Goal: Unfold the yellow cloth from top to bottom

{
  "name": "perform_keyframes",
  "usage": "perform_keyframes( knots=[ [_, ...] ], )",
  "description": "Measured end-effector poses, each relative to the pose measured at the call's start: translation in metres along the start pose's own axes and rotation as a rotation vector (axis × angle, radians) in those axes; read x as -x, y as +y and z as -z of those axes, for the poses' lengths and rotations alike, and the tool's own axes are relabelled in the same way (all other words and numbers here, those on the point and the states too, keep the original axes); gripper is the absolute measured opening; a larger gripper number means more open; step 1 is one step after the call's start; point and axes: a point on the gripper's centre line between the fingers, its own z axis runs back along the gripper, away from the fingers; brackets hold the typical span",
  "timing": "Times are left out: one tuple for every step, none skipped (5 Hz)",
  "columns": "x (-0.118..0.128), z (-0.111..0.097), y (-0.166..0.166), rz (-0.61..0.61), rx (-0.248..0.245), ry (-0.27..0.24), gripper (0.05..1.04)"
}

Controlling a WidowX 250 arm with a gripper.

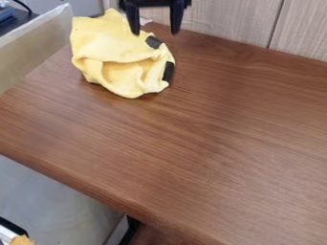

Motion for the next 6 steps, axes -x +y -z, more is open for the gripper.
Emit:
perform_keyframes(
  knots=[
    [0.0015, 0.0181, -0.0049, 0.000, -0.007, 0.037, 0.998],
    [-0.0016, 0.0189, -0.0123, 0.005, 0.006, 0.026, 0.946],
    [-0.0035, 0.0181, -0.0130, 0.032, -0.007, 0.007, 0.663],
    [-0.0004, 0.0211, -0.0133, 0.049, -0.002, 0.018, 0.362],
    [0.0016, 0.0240, -0.0134, 0.045, 0.001, 0.025, 0.174],
    [0.0013, 0.0240, -0.0128, 0.048, -0.003, 0.023, 0.163]
  ],
)
